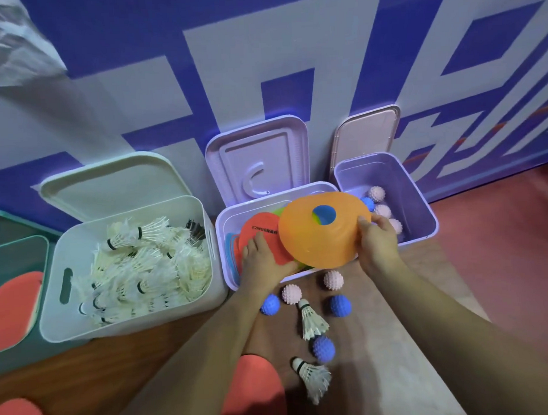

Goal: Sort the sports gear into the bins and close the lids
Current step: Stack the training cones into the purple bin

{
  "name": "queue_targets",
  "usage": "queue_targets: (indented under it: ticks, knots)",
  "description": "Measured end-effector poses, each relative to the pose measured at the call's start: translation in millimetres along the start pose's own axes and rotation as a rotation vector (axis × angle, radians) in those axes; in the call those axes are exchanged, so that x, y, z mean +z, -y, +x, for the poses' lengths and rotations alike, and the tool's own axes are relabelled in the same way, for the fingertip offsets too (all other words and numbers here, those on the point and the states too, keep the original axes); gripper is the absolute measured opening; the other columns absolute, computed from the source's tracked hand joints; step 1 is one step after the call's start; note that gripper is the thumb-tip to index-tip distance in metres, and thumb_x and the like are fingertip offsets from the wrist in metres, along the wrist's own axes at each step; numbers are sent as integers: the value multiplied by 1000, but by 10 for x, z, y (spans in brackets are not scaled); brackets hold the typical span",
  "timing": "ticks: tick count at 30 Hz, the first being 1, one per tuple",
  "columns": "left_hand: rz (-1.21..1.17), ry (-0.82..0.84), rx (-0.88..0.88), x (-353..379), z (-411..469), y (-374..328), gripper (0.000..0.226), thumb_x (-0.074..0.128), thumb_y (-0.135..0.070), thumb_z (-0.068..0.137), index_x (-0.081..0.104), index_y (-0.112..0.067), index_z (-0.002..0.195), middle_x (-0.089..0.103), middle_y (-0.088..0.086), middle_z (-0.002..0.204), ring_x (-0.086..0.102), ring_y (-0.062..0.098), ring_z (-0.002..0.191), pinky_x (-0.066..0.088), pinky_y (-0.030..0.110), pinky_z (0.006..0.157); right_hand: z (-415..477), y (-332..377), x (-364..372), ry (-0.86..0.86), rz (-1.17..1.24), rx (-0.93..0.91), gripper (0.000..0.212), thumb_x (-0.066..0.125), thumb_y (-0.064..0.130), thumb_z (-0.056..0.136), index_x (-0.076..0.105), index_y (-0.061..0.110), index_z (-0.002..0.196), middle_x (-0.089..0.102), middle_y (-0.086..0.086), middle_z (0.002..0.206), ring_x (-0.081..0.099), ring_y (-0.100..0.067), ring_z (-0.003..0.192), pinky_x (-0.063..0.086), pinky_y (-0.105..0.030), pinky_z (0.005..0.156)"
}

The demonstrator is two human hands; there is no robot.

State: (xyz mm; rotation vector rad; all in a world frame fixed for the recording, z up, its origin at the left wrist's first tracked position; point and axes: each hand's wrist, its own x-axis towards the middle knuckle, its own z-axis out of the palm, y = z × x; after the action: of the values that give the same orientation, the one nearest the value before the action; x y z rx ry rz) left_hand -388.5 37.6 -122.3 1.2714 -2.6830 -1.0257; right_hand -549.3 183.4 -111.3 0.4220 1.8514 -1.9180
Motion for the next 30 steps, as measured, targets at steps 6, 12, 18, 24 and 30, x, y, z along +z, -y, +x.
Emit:
queue_targets:
  ticks: [6, 12, 18, 24, 30]
  knots:
    - [1, -14, -100, 112, 97, -143, 120, 81, -46, 64, 10, -2, 150, 31, 23, 141, 34, 40, 130, 28, 42, 111, 0, 7, -37, 29, 0, 0, 22, 55, 19, 95, 56, 11, 115, 61, -3, 82, 53, -20, 74, 44, -31, 66]
    - [-444, -64, -195, -269, 204, 187, 91, 65, -47, 50, 38, -22, 133, 63, 4, 109, 63, 27, 103, 52, 46, 89, 11, 195, -76, 43, 171, 28, 14, 52, 12, 99, 55, 12, 113, 64, -3, 91, 59, -18, 81, 51, -37, 79]
    - [-363, -64, -102, -557, 119, 177, 37, 54, -26, 76, 52, -45, 108, 68, 0, 96, 65, 24, 89, 51, 34, 74, -14, 166, 75, 172, -73, -8, 22, 58, 18, 92, 61, 16, 114, 68, -10, 106, 61, -25, 90, 51, -42, 81]
    - [-108, 81, -66, -314, 220, 66, 62, 49, -37, 85, 33, -27, 144, 58, 12, 124, 54, 33, 116, 46, 48, 96, -72, 107, 277, 173, -505, -218, 30, 58, 18, 92, 56, 13, 122, 60, -5, 108, 59, -29, 102, 50, -48, 92]
    - [50, -63, 13, -281, 336, 56, 54, 33, -17, 84, 48, -5, 135, 60, 23, 111, 55, 42, 104, 45, 49, 90, -75, 33, 368, 235, -648, -293, 31, 57, 20, 94, 54, 9, 123, 62, -11, 108, 59, -28, 98, 44, -36, 85]
